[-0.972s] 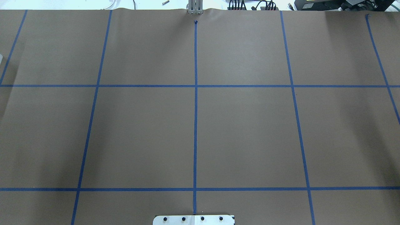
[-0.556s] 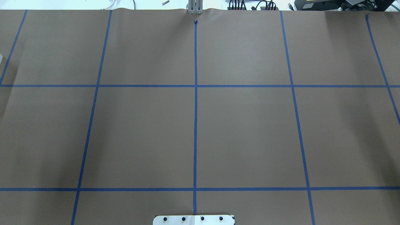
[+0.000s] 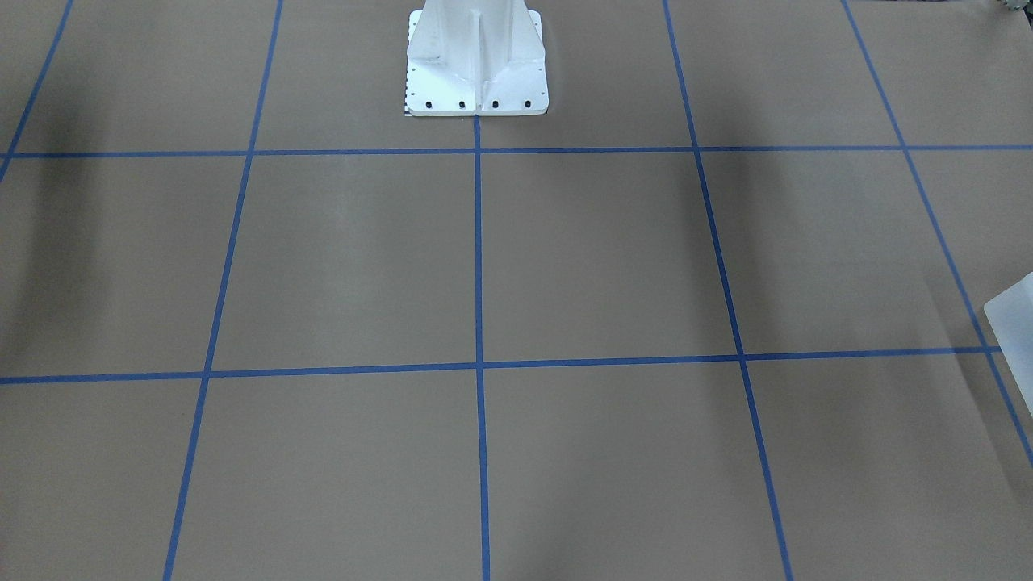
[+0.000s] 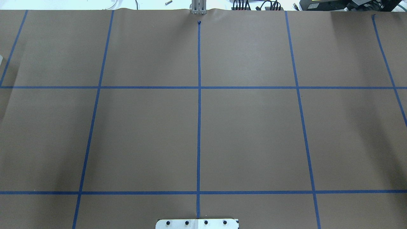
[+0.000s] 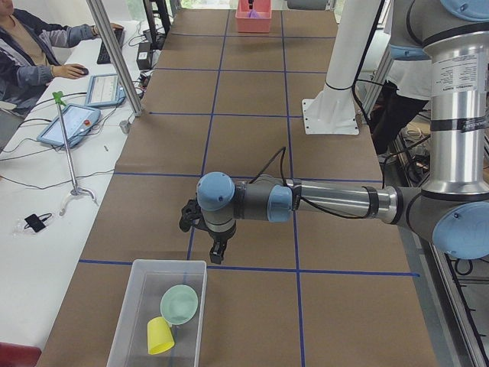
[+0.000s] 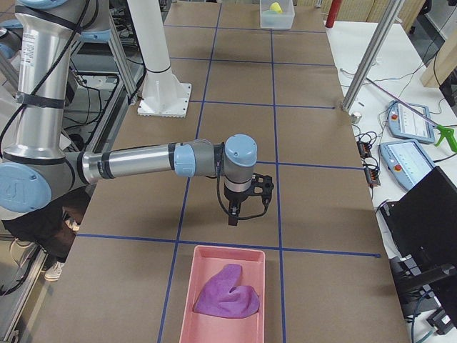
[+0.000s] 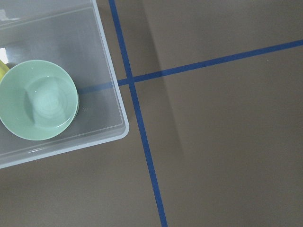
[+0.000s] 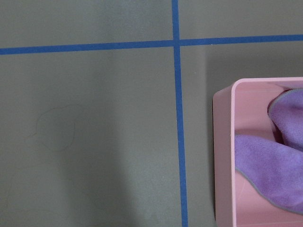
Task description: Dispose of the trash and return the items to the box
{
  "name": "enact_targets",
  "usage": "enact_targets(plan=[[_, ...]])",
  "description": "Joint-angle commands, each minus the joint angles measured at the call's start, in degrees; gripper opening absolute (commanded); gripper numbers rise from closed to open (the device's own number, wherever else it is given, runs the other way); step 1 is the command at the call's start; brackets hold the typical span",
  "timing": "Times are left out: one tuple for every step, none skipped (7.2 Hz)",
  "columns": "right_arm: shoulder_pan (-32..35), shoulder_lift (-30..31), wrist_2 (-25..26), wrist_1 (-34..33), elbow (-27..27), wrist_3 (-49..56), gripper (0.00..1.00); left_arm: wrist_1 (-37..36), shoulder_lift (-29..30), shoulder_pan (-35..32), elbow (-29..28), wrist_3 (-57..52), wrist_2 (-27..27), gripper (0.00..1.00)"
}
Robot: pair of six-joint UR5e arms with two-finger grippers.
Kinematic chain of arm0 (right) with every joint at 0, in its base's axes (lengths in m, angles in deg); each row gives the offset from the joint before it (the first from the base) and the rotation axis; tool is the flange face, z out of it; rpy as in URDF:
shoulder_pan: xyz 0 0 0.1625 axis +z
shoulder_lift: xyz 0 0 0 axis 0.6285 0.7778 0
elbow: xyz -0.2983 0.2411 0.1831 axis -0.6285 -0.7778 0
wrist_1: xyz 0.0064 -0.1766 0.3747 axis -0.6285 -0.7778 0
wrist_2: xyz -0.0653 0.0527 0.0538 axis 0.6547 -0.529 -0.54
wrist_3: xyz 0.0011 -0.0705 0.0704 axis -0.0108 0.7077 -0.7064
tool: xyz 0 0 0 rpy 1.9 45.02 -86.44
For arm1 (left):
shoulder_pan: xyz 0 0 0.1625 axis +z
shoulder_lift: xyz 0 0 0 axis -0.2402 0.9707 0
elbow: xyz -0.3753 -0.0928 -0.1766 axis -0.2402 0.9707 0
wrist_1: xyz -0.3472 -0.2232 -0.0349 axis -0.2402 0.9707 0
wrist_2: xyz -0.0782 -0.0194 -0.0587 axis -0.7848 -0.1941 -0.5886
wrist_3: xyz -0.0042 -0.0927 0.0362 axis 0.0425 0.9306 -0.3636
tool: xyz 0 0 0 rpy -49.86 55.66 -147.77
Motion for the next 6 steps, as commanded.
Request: enact_targets(plan=[[0.0, 0.1, 0.0, 0.1, 0.1, 0.0, 1.00, 0.3, -0.2, -0.3, -0.9, -0.1, -0.2, 0.98], [0.0, 0.1, 0.0, 0.0, 0.1, -0.1, 1.00, 0.6, -0.2, -0.3, -1.0, -0.2, -0.2, 0.98], [0.0, 0.1, 0.0, 0.0, 0.1, -0.1, 1.00, 0.7, -0.1, -0.3, -1.0, -0.2, 0.2, 0.98], [0.0, 0.1, -0.3, 0.0, -0.1, -0.1, 1.00, 0.7, -0.1, -0.5, -0.7, -0.3, -0.3, 0.98], [0.0, 0.1, -0.8, 0.0, -0.2, -0.3, 1.00, 0.8, 0.3, -0.5, -0.4, -0.2, -0.2, 0.98], [-0.1, -0.1, -0.7, 0.0, -0.7, -0.4, 1.00, 0.8, 0.5, -0.5, -0.5, -0.2, -0.2, 0.98]])
